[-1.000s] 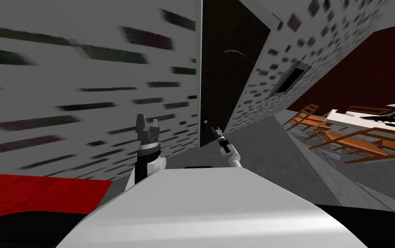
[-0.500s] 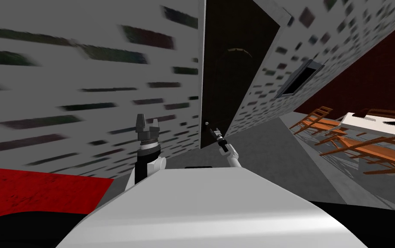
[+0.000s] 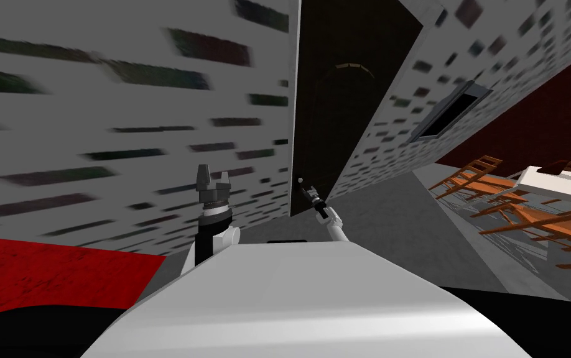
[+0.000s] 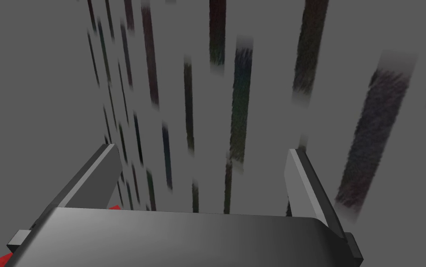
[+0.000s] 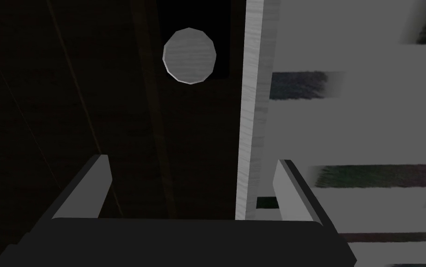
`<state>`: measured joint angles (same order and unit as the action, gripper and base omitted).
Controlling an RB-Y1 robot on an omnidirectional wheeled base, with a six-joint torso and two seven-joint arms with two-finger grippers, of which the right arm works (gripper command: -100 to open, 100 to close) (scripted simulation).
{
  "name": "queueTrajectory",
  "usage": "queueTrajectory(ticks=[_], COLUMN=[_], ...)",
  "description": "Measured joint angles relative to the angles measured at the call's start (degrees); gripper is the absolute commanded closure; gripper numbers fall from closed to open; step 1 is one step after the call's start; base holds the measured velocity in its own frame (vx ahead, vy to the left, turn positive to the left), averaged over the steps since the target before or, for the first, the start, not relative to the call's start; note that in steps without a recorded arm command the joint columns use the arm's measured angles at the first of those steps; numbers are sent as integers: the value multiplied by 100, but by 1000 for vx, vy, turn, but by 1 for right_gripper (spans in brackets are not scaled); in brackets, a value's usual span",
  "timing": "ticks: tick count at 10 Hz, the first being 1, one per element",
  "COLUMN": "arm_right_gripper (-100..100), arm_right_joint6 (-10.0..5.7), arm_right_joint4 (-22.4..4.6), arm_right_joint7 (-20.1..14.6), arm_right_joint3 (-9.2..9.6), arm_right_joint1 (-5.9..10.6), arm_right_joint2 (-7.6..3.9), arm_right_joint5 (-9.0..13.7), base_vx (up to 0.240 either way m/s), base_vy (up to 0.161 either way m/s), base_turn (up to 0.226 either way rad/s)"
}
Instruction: Pull the door open
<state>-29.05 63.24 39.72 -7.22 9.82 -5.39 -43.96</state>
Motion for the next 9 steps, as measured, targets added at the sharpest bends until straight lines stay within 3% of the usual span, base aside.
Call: queueTrajectory(ticks=[4,9], arm_right_gripper=[-100,-100], arm_right_joint6=[-8,-303], arm_right_joint4=[-333,-840], arm_right_joint7=[220,235], arm_right_joint3=[-42,-381], arm_right_joint1=[167,363], arm_right_joint2=[7,-333], arm_right_joint5=[-182,-2], base_vx=[67,183], base_vy=[-2,98], base_turn=[46,86])
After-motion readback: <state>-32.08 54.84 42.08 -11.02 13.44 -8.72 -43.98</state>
